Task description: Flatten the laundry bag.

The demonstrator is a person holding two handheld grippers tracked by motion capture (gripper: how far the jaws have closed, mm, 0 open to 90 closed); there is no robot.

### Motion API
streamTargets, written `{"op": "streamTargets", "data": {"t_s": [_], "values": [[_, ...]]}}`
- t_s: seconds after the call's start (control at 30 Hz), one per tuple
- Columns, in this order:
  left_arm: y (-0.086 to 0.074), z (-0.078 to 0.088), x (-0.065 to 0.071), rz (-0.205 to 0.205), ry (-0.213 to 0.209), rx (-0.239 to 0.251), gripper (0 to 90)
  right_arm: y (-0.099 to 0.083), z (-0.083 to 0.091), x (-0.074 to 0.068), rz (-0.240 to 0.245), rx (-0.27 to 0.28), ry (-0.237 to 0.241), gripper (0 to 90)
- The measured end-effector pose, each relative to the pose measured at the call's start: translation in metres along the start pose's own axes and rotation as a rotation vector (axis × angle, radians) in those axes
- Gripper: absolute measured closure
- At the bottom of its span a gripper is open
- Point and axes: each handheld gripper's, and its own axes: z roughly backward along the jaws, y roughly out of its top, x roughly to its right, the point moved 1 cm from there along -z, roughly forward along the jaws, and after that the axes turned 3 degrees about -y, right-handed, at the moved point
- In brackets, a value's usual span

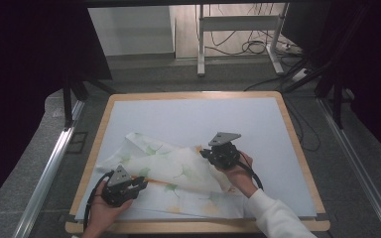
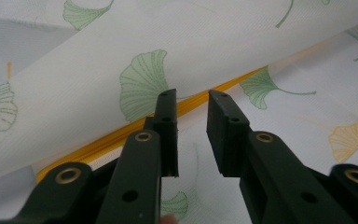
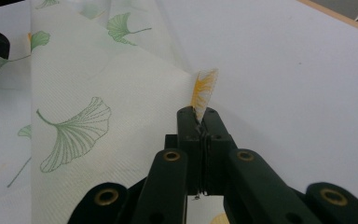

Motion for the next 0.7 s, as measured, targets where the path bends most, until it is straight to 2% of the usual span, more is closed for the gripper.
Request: {"op": "streamTargets", "data": {"t_s": [0.3,0.33,0.7], "values": [[-0.002,-0.005,0.000,-0.006,-0.010,-0.043,78.6,-0.001,0.003,0.008,-0.011,0.006,-0.029,88.3],[-0.003,-0.006,-0.001,-0.010,-0.008,-0.057,79.6,-0.002,0.004,0.010,-0.012,0.003,-0.046,88.3],[-0.005,-0.010,-0.004,0.003,-0.025,-0.100,89.9,-0.005,0.009,0.025,-0.042,0.010,-0.090,88.3]]}}
